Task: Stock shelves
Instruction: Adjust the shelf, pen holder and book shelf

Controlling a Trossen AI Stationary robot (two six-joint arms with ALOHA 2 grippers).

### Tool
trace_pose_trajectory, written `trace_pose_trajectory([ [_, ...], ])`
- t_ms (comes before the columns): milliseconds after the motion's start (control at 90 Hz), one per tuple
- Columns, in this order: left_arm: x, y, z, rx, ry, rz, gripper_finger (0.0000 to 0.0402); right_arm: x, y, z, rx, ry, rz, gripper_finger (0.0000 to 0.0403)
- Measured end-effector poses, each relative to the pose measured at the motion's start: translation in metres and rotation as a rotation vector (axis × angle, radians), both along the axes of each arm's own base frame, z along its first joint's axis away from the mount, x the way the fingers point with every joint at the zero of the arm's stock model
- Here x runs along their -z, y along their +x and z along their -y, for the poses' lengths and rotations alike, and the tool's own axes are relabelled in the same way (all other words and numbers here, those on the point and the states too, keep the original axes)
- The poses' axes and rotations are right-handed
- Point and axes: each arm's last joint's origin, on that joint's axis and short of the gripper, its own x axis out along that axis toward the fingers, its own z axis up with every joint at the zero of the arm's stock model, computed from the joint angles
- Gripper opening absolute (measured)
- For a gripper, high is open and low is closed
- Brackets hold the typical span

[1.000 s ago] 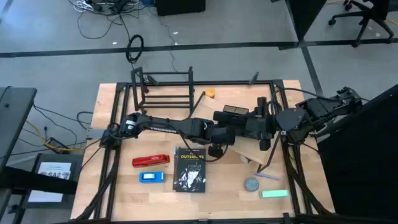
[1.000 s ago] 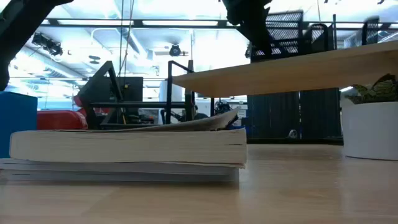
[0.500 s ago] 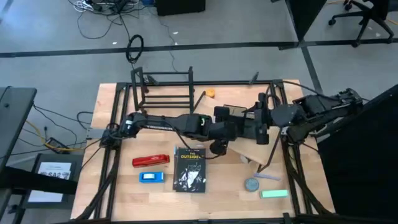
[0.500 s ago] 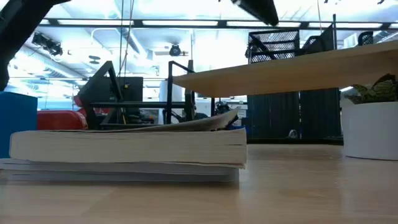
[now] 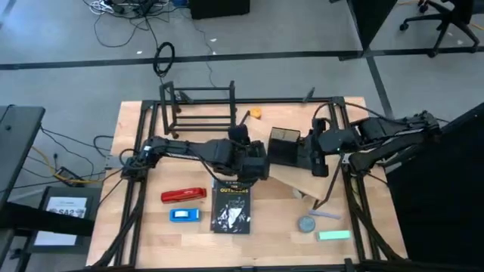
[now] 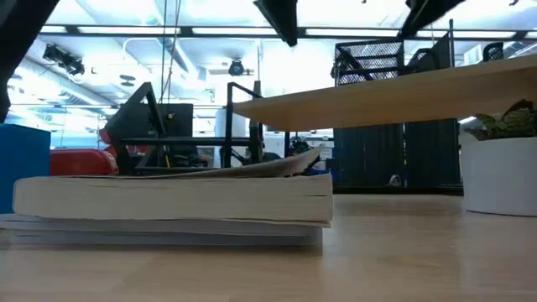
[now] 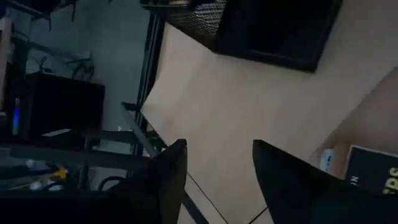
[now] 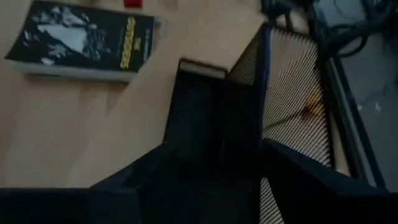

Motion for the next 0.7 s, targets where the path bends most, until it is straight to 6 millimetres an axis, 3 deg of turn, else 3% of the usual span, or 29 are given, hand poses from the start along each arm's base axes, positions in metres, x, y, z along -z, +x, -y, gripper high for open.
trace_pose_trajectory([
  [167,0.021,-0.001,-0.001,-0.037,0.053,-0.066,0.0163,0.003,-0.015,-0.008,0.019,0.052,-0.020,0.0197],
  [378,0.021,-0.014,-0.014,-0.172,0.064,-0.091,0.0163,-0.012,-0.053,-0.006,0.109,0.083,0.135,0.0183],
  [467,0.007,-0.020,-0.028,-0.226,0.051,-0.031,0.0163,-0.016,-0.067,0.000,0.174,0.090,0.182,0.0177],
  [578,-0.025,-0.029,-0.050,-0.289,-0.010,0.140,0.0160,-0.019,-0.078,0.005,0.226,0.095,0.240,0.0170],
  [700,-0.053,-0.030,-0.098,-0.270,-0.139,0.270,0.0142,-0.021,-0.081,0.008,0.269,0.083,0.277,0.0164],
])
